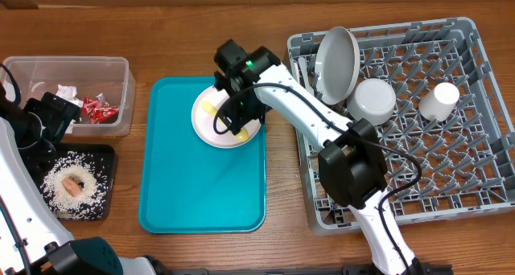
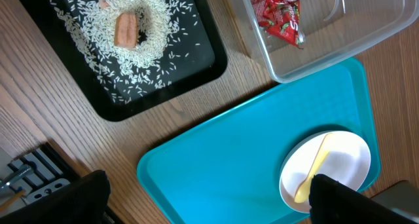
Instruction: Sort waste into correct bins and load items into the dishwasher rack
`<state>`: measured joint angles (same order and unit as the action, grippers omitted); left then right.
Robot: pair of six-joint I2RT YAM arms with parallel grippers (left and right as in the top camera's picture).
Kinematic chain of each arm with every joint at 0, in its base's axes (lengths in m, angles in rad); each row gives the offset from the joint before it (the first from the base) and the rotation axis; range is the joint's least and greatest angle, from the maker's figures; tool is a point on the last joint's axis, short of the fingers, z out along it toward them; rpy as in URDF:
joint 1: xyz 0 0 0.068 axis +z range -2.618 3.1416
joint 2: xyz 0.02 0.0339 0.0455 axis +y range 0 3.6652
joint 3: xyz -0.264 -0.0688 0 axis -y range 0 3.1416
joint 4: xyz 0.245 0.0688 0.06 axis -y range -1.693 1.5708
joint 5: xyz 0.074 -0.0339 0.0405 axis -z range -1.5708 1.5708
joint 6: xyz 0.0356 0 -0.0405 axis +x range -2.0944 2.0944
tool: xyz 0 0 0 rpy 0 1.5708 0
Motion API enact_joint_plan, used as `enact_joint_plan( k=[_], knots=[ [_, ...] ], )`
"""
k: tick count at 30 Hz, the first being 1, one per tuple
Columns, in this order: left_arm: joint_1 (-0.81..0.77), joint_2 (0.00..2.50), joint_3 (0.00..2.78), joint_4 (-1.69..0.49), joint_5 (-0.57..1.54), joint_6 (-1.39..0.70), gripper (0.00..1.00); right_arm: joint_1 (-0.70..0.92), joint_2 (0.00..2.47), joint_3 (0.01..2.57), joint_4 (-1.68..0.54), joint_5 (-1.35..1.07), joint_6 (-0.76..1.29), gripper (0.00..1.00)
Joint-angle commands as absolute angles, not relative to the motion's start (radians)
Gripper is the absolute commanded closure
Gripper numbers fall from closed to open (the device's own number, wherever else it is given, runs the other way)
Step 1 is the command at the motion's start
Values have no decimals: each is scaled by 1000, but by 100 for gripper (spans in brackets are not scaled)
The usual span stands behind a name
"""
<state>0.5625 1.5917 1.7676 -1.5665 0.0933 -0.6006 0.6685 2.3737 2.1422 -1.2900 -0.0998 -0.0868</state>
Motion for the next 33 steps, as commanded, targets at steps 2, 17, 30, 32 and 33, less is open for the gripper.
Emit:
enact_joint_plan(
  k=[2, 17, 30, 32, 33],
  knots=[
    [556, 1589, 1758, -1565, 94, -609, 0, 665, 2351, 2063, -1235, -158, -99, 13],
    [556, 1589, 1758, -1565, 94, -609, 0, 668, 2353, 1969, -1152, -231, -98, 28],
    [556, 1589, 1758, -1565, 94, -609, 0, 693, 2363, 1969, -1153, -238, -97, 69],
    [556, 1589, 1758, -1565, 94, -609, 0, 698, 2364, 1969, -1153, -238, -97, 75],
    [556, 1589, 1758, -1565, 94, -609, 0, 698, 2364, 1969, -1153, -238, -97, 78]
  ],
)
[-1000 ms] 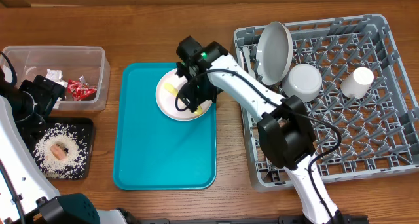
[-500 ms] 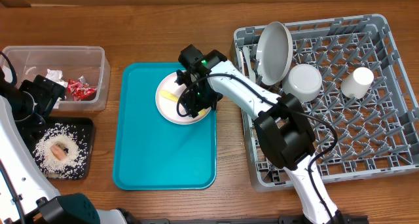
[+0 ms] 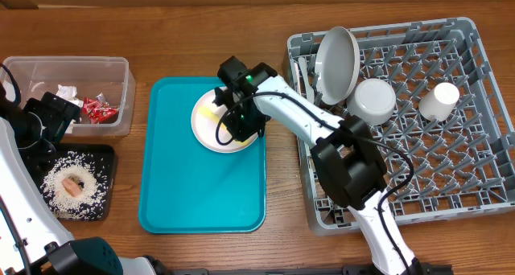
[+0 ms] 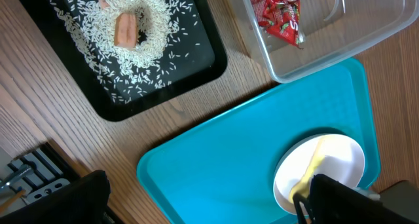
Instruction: Sort waste into correct bins and load items into the dishwasher rack
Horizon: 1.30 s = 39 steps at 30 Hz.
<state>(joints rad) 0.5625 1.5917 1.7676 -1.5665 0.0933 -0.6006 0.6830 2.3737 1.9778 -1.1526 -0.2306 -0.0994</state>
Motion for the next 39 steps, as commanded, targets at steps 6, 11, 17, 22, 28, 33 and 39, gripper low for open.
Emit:
enact_joint_plan(
  k=[6, 11, 17, 22, 28, 33, 39],
  knots=[
    [556, 1589, 1758, -1565, 94, -609, 0, 698, 2364, 1970, -1164, -242, -97, 87],
    [556, 1589, 1758, -1565, 94, -609, 0, 698, 2364, 1970, -1168, -257, -94, 96],
    [556, 1589, 1758, -1565, 94, -609, 1, 698, 2364, 1972, -1168, -256, -85, 96],
    [556, 1589, 1758, -1565, 94, -609, 0, 695, 2362, 2019, -1204, -252, -75, 96],
    [556, 1589, 1758, -1565, 94, -609, 0, 678, 2349, 2192, -1311, -135, 6, 96],
    [556, 1589, 1758, -1565, 94, -609, 0, 621, 2343, 2368, -1420, -123, 31, 96],
    [556, 1589, 1758, -1565, 94, -609, 0, 505, 2343, 2534, -1587, -100, 31, 96]
  ],
)
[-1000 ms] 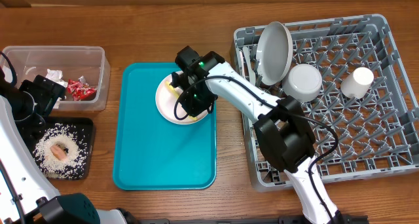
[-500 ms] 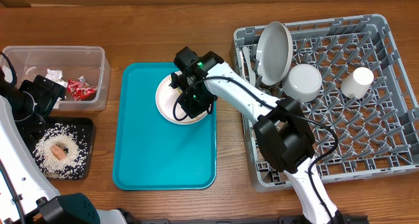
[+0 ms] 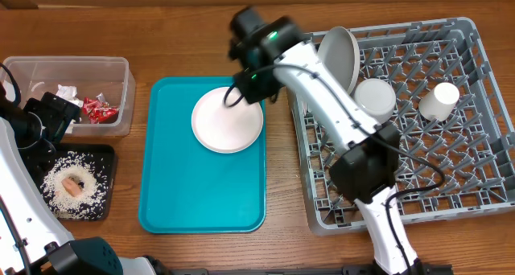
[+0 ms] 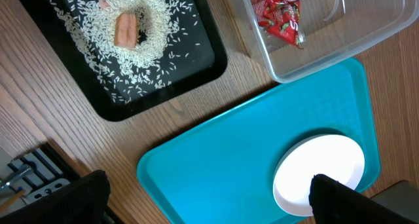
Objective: Sort waste into correct bins and load items into the dishwasher rack
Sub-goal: 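Carry the yellow spoon right and insert it upright at the rack's left edge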
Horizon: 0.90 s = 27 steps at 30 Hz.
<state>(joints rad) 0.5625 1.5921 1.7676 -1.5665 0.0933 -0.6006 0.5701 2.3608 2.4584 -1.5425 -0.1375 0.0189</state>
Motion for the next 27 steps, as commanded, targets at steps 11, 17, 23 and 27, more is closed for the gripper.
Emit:
enact_joint_plan(
  k=[11, 17, 23, 27],
  knots=[
    [556, 1589, 1758, -1565, 94, -609, 0, 321, 2343, 2553, -1694, -83, 35, 96],
    [556, 1589, 1758, -1565, 94, -609, 0, 314, 2343, 2484, -1694, -98, 34, 96],
    [556, 1589, 1758, -1565, 94, -609, 0, 315, 2344, 2382, -1684, -98, 34, 96],
    [556, 1589, 1758, -1565, 94, -609, 0, 315, 2344, 2345, -1647, -99, 34, 87]
  ],
)
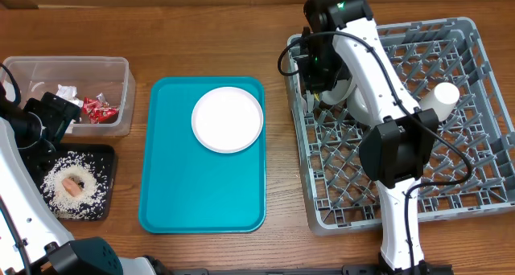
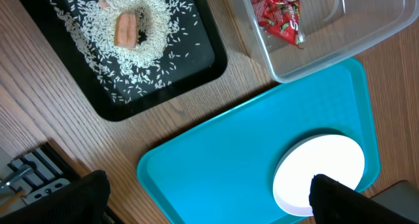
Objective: Sort waste into correct bins and load items into the dishwasher rack
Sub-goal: 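Carry the yellow spoon right and insert it upright at the rack's left edge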
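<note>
The white plate (image 1: 228, 119) lies bare on the teal tray (image 1: 201, 186); the left wrist view shows this plate (image 2: 321, 171) too. My right gripper (image 1: 316, 70) hangs over the left edge of the grey dishwasher rack (image 1: 451, 170), with its fingers hidden under the wrist. No spoon shows in either view. My left gripper (image 2: 209, 201) is open and holds nothing, hovering high between the black tray (image 2: 196, 60) and the clear bin (image 2: 366, 27). From overhead the left gripper (image 1: 50, 116) sits at the far left.
The clear bin (image 1: 68, 66) holds red wrappers (image 1: 96, 108). On the black tray (image 1: 103, 154) lies rice around a brown food piece (image 2: 124, 29). A white cup (image 1: 445, 94) stands in the rack; other dishes there are partly behind my right arm.
My right gripper has moved from above the plate's far edge to the left edge of the rack. The plate, tray and left arm have not moved.
A yellow spoon lay on the white plate with my right gripper down over it. Then the gripper sat closer on the spoon. Then the plate was bare and the gripper was raised at its far edge. Now the gripper is over the rack.
</note>
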`<state>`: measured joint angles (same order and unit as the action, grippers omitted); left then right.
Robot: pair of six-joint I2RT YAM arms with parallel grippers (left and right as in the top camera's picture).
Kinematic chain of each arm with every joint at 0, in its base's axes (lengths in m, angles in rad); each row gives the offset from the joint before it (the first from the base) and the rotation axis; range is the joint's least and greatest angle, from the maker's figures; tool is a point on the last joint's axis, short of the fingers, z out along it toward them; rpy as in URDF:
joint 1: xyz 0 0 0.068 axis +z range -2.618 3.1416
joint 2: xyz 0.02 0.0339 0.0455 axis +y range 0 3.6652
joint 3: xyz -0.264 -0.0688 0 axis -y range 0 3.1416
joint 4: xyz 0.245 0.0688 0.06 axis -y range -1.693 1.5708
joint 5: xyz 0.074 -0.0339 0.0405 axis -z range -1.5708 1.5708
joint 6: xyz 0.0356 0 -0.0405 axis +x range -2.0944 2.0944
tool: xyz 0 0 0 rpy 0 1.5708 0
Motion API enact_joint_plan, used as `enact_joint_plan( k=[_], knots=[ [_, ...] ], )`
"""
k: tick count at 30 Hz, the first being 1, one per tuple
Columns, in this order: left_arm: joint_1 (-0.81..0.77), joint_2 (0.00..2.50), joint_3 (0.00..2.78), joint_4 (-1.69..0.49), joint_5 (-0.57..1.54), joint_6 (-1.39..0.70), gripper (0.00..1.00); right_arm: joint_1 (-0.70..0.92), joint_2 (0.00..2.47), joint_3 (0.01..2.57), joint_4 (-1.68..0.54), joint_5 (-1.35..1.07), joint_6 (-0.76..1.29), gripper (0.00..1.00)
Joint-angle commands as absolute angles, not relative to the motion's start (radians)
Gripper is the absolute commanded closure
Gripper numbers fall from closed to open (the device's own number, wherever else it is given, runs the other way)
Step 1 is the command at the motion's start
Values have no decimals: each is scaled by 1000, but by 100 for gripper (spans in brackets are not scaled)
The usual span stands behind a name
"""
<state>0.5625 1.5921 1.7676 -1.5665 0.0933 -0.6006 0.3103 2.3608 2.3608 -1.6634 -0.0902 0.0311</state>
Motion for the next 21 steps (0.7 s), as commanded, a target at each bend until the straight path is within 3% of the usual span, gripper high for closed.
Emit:
enact_joint_plan(
  k=[1, 7, 12, 21],
  knots=[
    [556, 1589, 1758, -1565, 94, -609, 0, 315, 2344, 2344, -1643, -99, 34, 84],
    [556, 1589, 1758, -1565, 94, -609, 0, 326, 2344, 2344, -1620, -113, 30, 78],
    [556, 1589, 1758, -1565, 94, -609, 0, 332, 2344, 2346, -1629, -115, 32, 62],
    [556, 1589, 1758, -1565, 94, -609, 0, 407, 2343, 2420, -1645, -181, 37, 58]
  ],
)
